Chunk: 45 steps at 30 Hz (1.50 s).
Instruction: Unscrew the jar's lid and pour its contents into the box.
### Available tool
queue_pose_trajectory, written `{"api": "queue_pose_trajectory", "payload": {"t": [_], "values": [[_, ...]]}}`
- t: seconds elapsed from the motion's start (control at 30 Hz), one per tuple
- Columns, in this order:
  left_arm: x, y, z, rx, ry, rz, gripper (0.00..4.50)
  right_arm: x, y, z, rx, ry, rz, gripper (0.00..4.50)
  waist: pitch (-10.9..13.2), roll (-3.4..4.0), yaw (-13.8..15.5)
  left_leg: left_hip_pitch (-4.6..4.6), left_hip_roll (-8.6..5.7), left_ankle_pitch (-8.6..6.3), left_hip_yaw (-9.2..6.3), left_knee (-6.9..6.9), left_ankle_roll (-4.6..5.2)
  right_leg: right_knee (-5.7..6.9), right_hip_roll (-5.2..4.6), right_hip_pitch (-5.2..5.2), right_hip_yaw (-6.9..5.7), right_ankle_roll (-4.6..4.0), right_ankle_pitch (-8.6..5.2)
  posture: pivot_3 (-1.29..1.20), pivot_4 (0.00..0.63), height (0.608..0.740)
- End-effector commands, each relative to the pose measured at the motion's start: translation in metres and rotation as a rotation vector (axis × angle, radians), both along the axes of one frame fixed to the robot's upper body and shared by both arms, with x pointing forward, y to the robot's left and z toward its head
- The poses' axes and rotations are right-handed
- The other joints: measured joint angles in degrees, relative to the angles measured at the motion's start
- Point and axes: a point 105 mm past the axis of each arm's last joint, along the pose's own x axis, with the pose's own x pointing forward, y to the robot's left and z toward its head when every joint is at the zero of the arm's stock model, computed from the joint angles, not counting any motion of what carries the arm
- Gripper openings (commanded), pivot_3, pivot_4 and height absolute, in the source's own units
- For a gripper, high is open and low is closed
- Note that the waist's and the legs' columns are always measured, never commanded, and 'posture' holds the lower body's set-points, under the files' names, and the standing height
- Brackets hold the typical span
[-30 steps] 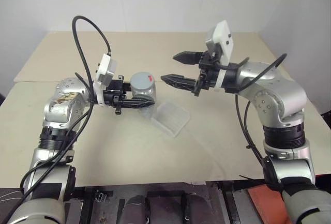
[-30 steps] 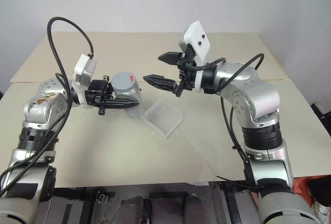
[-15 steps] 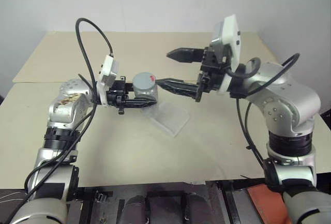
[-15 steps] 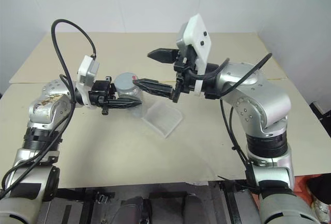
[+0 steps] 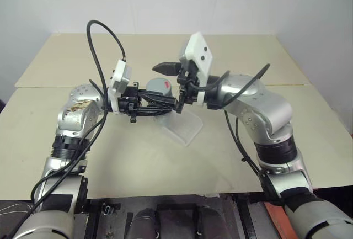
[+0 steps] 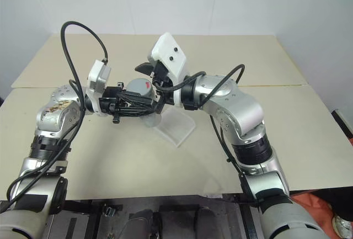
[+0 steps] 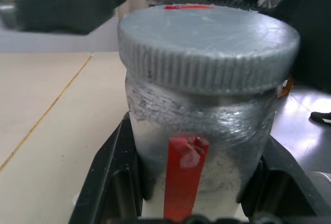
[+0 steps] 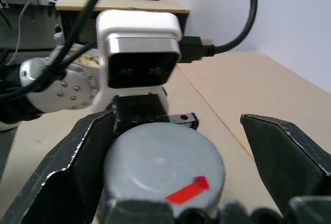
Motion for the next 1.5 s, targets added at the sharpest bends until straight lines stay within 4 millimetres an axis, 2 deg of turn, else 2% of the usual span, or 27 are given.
{"api": "queue_pose_trajectory", "payload": {"t": [0.03,0.67,1.5], "values": [[-0.003,0.002,0.012,0.0,-0.046,-0.013,1.91,-0.001,-0.003,0.015,0.029,-0.067,0.003,4.5,0.0,0.0,0.0,0.0,0.0,0.0,0.0,0.0,0.0,0.0,0.0,0.0,0.0,0.0,0.0,0.0,0.15,0.74],[-0.009,0.013,0.017,0.007,-0.035,-0.017,1.91,0.006,-0.04,0.011,0.043,-0.023,-0.028,4.5,0.0,0.0,0.0,0.01,0.01,0.0,-0.01,0.0,0.0,-0.02,0.0,0.0,0.0,0.0,0.0,0.0,0.15,0.74],[-0.01,0.014,0.015,0.021,-0.037,-0.033,1.91,0.019,-0.056,0.016,0.043,-0.024,-0.105,4.5,0.0,0.0,0.0,0.0,0.01,0.0,0.02,-0.01,0.0,-0.03,0.0,-0.01,0.01,0.0,0.0,0.0,0.15,0.74]]}}
